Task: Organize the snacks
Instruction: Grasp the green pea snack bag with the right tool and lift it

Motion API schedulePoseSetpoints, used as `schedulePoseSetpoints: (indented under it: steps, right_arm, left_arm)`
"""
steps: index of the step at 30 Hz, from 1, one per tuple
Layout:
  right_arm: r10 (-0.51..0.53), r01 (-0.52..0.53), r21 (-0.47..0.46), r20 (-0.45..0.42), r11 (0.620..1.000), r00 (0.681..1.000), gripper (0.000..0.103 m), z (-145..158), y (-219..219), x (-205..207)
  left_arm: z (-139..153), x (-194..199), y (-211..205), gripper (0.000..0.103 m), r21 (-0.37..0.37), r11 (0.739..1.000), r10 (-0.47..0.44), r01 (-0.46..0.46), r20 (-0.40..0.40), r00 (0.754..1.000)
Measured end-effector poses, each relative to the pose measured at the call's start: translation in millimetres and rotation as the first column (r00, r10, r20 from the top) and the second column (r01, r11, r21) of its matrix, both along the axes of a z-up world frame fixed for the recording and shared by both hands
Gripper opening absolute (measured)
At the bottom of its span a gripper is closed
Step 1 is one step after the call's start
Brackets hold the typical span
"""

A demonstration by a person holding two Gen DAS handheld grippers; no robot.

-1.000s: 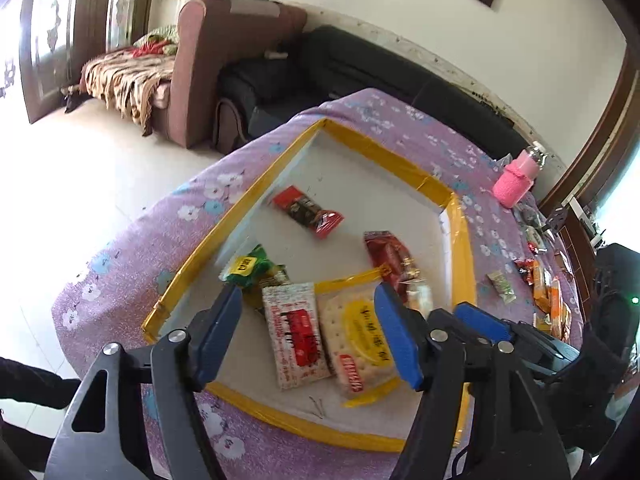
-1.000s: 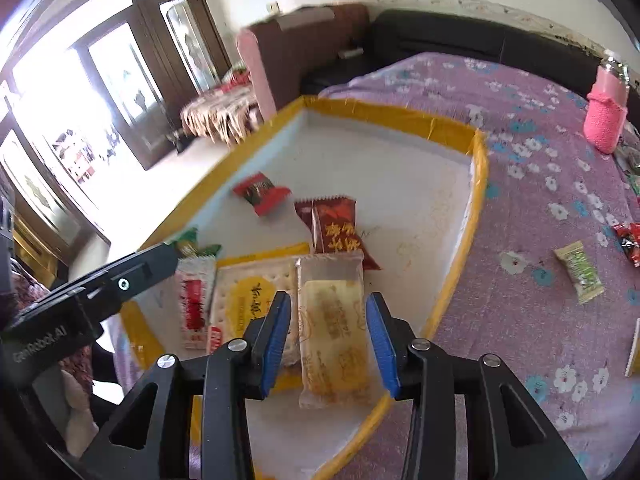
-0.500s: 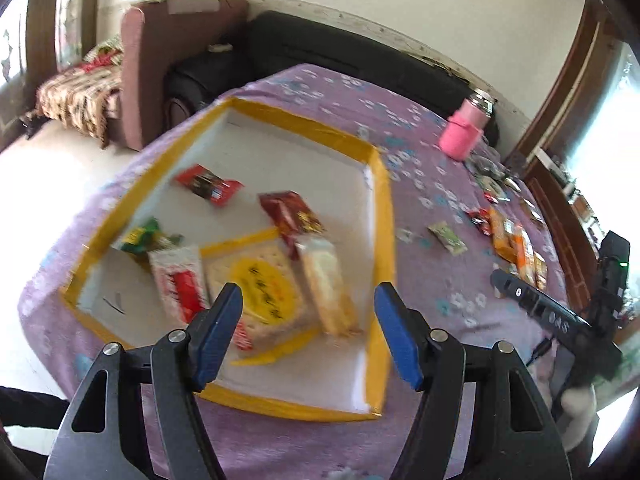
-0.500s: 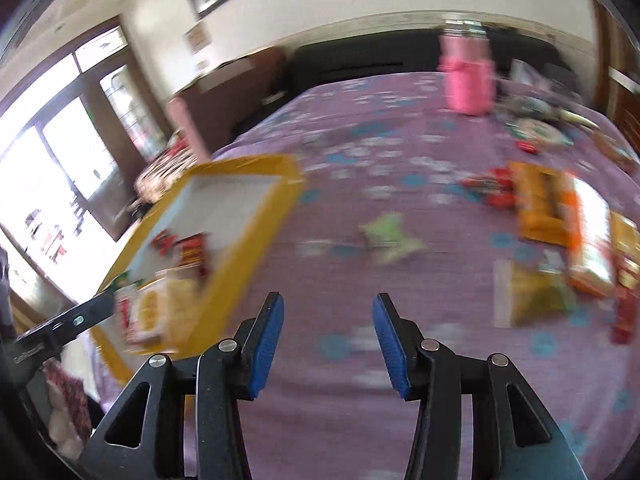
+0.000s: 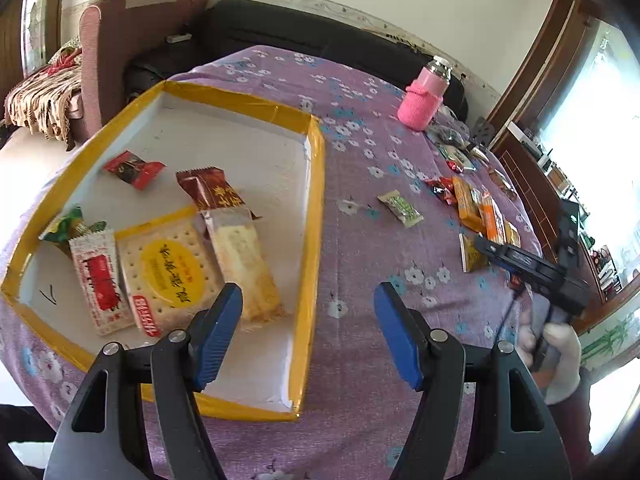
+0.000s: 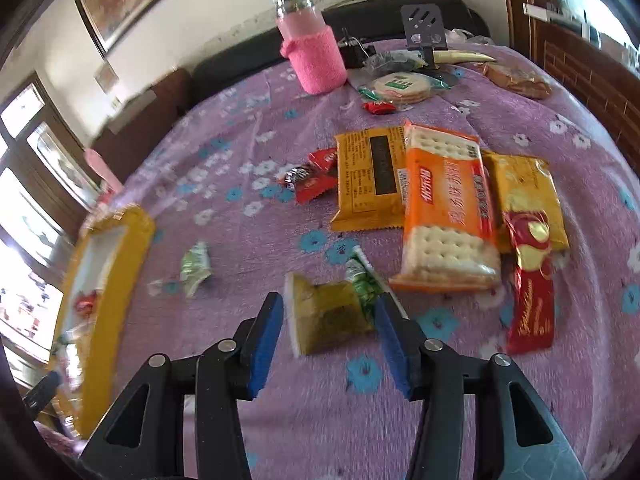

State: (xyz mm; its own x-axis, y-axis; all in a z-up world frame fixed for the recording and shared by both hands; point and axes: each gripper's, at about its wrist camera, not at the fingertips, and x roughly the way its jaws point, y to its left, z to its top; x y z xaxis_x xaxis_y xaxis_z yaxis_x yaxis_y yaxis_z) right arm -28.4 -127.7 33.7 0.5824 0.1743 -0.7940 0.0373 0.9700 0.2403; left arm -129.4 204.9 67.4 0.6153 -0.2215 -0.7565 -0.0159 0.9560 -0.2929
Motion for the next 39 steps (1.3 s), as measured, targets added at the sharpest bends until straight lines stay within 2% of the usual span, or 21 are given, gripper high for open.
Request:
schedulePoseSetpoints:
  steps: [2,4,7,9,10,13,21,24,27,29,35,37,39]
  right_arm:
    - [-0.001,0.001,-0.033,0.003,0.999,1.0,0.063,-3.5,6.9,5.5]
    - [0.008,-0.008,-0.044,0.0,0.999,1.0,0.067,-8.0,13.4,10.6]
    - [0.024,-0.024,-0.061,-0.003,0.998,1.0,0.067,-14.2,18.3,13.1]
    - [0.043,-0.042,-0.091,0.008,0.995,0.999,0.058,-14.9,22.5,11.4]
    - [0.055,-0.054,-0.093,0.012,0.994,0.998,0.048,-15.3,23.4,10.5]
    - [0.081,-0.078,-0.102,0.021,0.992,0.997,0.041,-15.9,27.5,7.3]
    - [0.209,-0.205,-0.083,0.043,0.975,0.977,0.041,-17.0,48.6,-2.5]
    - [0.27,-0.264,-0.099,0.052,0.959,0.961,0.046,-17.2,62.2,-8.2]
    - [0.273,-0.267,-0.095,0.062,0.959,0.96,0.052,-16.8,63.8,-9.8]
    - [0.256,-0.252,-0.059,0.068,0.966,0.964,0.056,-15.8,57.7,-10.4]
    - [0.202,-0.204,0.031,0.046,0.979,0.978,0.058,-14.8,38.9,-12.4]
    - [0.207,-0.208,0.031,0.028,0.978,0.978,0.059,-17.1,41.2,-13.5]
    - [0.221,-0.221,-0.02,0.03,0.975,0.975,0.059,-15.7,50.2,-14.8]
  left_arm:
    - [-0.9,-0.1,-0.6,0.068,-0.01,1.0,0.003,-0.003,-0.007,1.0]
    - [-1.2,0.2,-0.1,0.068,-0.024,1.0,0.006,-0.007,-0.012,1.0]
    - [-2.7,2.2,-2.1,0.068,-0.016,1.0,0.006,-0.006,-0.022,1.0]
    - [-2.7,3.7,-8.5,0.068,0.007,1.0,-0.002,0.002,-0.023,1.0]
    - [-2.3,3.9,-10.6,0.068,0.014,1.0,-0.004,0.004,-0.022,1.0]
    - [-0.7,5.3,-17.0,0.068,0.019,1.0,-0.016,0.016,-0.015,1.0]
    - [-2.3,8.3,-19.2,0.068,0.014,1.0,-0.011,0.011,-0.028,1.0]
    - [-1.9,9.8,-19.9,0.068,0.017,1.0,-0.007,0.007,-0.032,0.999]
    - [1.4,10.8,-20.7,0.068,0.031,0.999,-0.01,0.011,-0.034,0.999]
    - [4.9,9.8,-18.1,0.068,0.036,0.999,0.002,-0.001,-0.018,1.0]
    - [2.2,10.9,-10.7,0.068,0.02,1.0,0.022,-0.022,-0.026,0.999]
    - [0.3,12.4,-10.7,0.068,0.019,0.999,0.028,-0.027,-0.031,0.999]
    - [-1.5,13.4,-11.3,0.068,0.023,0.999,0.031,-0.03,-0.037,0.999]
